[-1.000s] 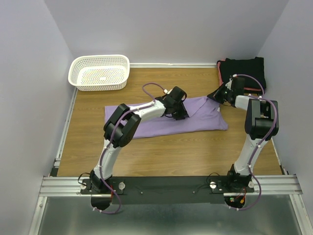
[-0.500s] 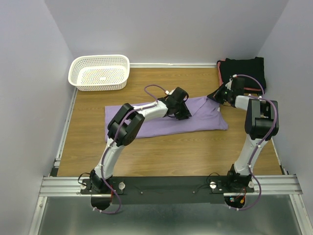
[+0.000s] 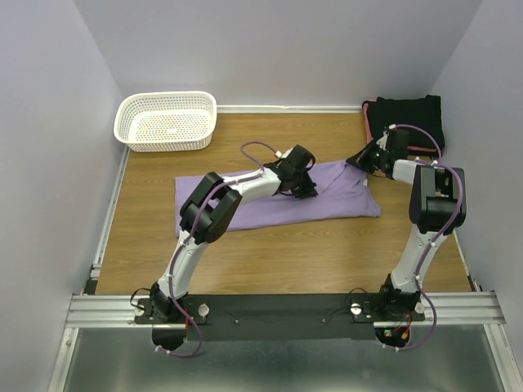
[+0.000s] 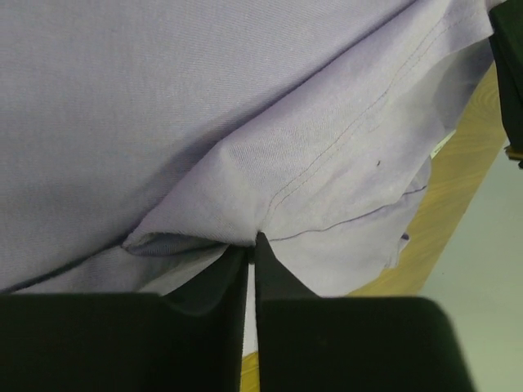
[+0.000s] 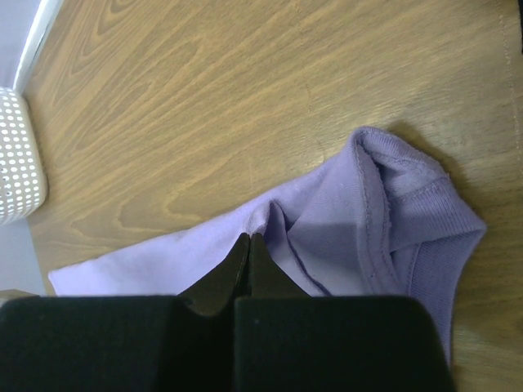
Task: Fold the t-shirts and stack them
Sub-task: Fold the tshirt
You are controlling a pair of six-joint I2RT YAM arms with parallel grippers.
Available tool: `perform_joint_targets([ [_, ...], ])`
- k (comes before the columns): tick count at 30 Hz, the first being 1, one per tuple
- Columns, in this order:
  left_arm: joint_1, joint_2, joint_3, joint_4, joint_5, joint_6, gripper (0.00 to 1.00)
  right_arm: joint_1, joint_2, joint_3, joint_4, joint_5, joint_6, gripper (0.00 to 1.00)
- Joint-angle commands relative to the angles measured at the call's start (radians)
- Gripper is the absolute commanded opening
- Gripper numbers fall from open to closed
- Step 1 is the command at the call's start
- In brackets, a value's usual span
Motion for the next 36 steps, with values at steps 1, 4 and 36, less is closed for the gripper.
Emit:
perform_joint_targets([
  [1,-0.008,0.003,0.002,0.003,-0.036,0.001,0.05,0.007,-0.047,-0.026,-0.004,-0.004,-0.005,0.01],
  [4,-0.008,-0.005,-0.001,0.003,-0.036,0.011,0.00,0.007,-0.067,-0.038,-0.006,0.011,-0.013,0.01],
  [36,0.040,-0.114,-0.072,0.003,0.070,0.072,0.00,-0.008,-0.275,-0.199,-0.165,0.217,-0.114,0.00],
])
